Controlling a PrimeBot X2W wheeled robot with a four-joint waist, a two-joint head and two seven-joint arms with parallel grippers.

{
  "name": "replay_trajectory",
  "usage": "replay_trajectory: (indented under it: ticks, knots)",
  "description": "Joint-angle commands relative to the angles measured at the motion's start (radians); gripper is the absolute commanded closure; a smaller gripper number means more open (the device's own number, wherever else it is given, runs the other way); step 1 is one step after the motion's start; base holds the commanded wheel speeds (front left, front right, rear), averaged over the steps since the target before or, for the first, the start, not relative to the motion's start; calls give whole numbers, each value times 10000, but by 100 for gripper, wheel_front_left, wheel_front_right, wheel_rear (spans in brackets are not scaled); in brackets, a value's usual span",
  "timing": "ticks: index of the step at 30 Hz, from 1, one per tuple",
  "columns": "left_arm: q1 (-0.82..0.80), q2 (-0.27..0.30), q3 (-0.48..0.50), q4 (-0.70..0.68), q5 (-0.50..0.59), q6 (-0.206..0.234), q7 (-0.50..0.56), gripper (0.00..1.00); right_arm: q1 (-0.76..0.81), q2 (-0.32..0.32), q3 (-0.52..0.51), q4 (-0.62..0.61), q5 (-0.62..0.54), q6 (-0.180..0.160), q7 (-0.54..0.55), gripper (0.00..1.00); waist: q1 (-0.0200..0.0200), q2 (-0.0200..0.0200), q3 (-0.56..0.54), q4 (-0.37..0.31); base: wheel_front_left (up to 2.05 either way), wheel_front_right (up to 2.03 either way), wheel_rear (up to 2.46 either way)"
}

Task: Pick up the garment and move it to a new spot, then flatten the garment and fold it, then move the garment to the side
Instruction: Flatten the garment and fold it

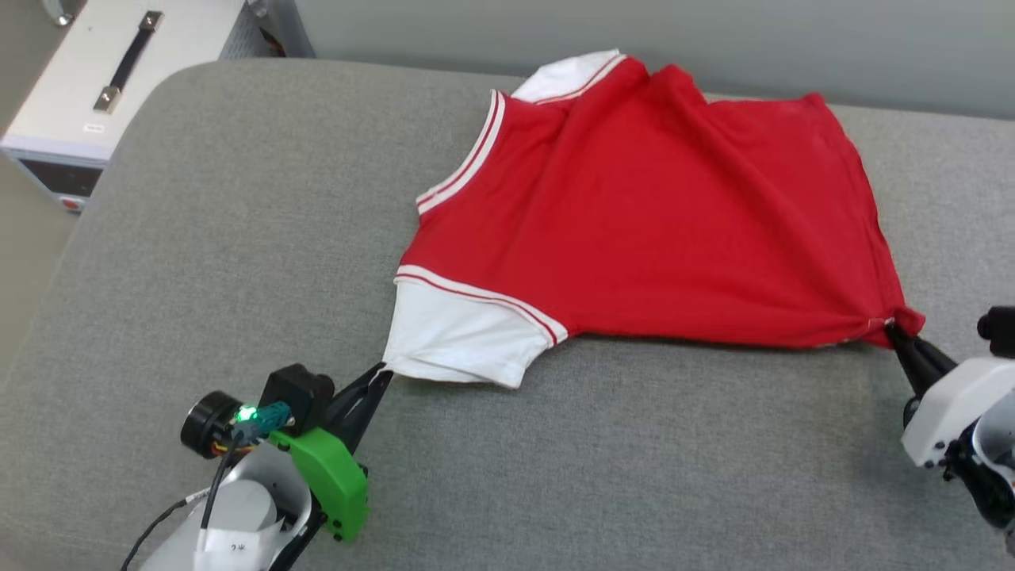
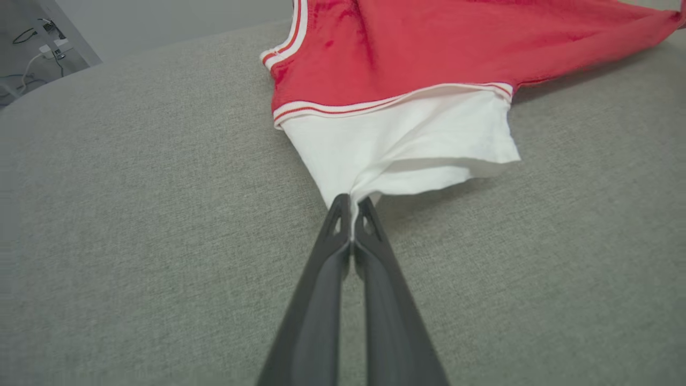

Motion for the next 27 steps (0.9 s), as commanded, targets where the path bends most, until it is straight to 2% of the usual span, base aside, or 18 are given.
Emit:
replay_trajectory:
  ticks: [1,10,16,21,27]
  knots:
    - [292,163,17,-115,-69,29,56,100,360,59,-71,-25,169,-80,87,100,2,0,-794,51,0,0,0]
    - [1837,789,-356,-1270,-464,83,667,100,2063,108,-552,-534,1026,-80,432,100,2,0,-1670,84,0,0,0]
    - [3042,1314,-557,-2258,-926,208,1289,100,3245,-135,-800,-1165,1193,-80,766,100,2,0,-2102,94,0,0,0]
    - [3851,2117,-948,-3165,-1451,106,2220,100,4314,-316,-982,-1822,1256,-80,1351,100,2,0,-2372,106,0,0,0]
    - [4350,2790,-1129,-4141,-2040,64,2998,100,5617,-443,-1537,-2723,1606,-80,2085,100,2,0,-2502,164,0,0,0]
